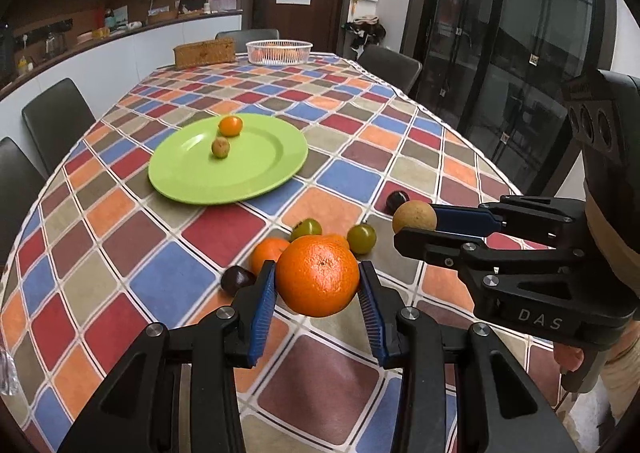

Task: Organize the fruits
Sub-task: 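Close left gripper on the orange while right gripper closes on the brown fruit, then carry both fruits onto the green plate and open both grippers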

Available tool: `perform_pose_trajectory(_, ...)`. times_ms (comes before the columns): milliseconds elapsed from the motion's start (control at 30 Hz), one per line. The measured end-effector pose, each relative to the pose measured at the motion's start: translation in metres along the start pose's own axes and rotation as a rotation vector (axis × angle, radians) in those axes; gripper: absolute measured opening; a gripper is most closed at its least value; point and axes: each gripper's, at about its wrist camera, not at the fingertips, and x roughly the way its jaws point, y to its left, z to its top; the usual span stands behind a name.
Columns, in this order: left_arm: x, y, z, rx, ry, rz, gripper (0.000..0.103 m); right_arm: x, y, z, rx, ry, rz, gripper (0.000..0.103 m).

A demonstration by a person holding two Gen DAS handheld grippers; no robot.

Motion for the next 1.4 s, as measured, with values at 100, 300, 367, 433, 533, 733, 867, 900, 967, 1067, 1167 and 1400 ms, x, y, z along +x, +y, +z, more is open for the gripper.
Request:
perform_pose_trajectory(100,-0.004,0.005,0.005,0.002,-0.016,0.004,0.039,-0.002,0.003,0.007,0.004,-0.017,-0.005,0.031)
perform_pose_trajectory(300,-0.007,0.018,0.018,0.009,-0.046,0.017,0.039,-0.001,0.009,0.023,0.009,-0.049,-0.017,0.031)
perform_pose_trajectory(367,-0.007,0.023,0.023,0.012,-0.053,0.021,0.039,0.001,0.011,0.029,0.006,-0.057,-0.021,0.031)
perform_pose_trajectory(433,-0.007,0.028,0.028,0.019,-0.059,0.027,0.039,0.004,0.012,0.035,0.006,-0.064,-0.022,0.031)
perform_pose_trajectory(533,-0.006,0.034,0.035,0.034,-0.071,0.039,0.039,0.01,0.013,0.046,0.008,-0.067,-0.023,0.031)
perform_pose_trajectory(733,0.001,0.049,0.051,0.04,-0.08,0.044,0.039,0.024,0.014,0.066,0.002,-0.066,-0.029,0.031)
perform_pose_trajectory(867,0.01,0.061,0.063,0.041,-0.075,0.039,0.039,0.036,0.012,0.082,0.01,-0.061,-0.027,0.031)
perform_pose_trajectory(900,0.012,0.063,0.065,0.042,-0.073,0.038,0.039,0.039,0.011,0.086,0.013,-0.058,-0.028,0.031)
perform_pose_trajectory(967,0.018,0.069,0.073,0.049,-0.07,0.037,0.039,0.046,0.012,0.093,0.014,-0.05,-0.029,0.031)
perform_pose_trajectory(1067,0.028,0.078,0.084,0.054,-0.059,0.032,0.039,0.058,0.007,0.105,0.026,-0.03,-0.028,0.031)
perform_pose_trajectory(1167,0.041,0.087,0.095,0.055,-0.048,0.027,0.039,0.073,0.003,0.118,0.042,-0.003,-0.019,0.031)
perform_pose_trajectory(1400,0.073,0.108,0.108,0.042,0.004,0.015,0.039,0.106,-0.007,0.135,0.061,0.038,-0.033,0.031)
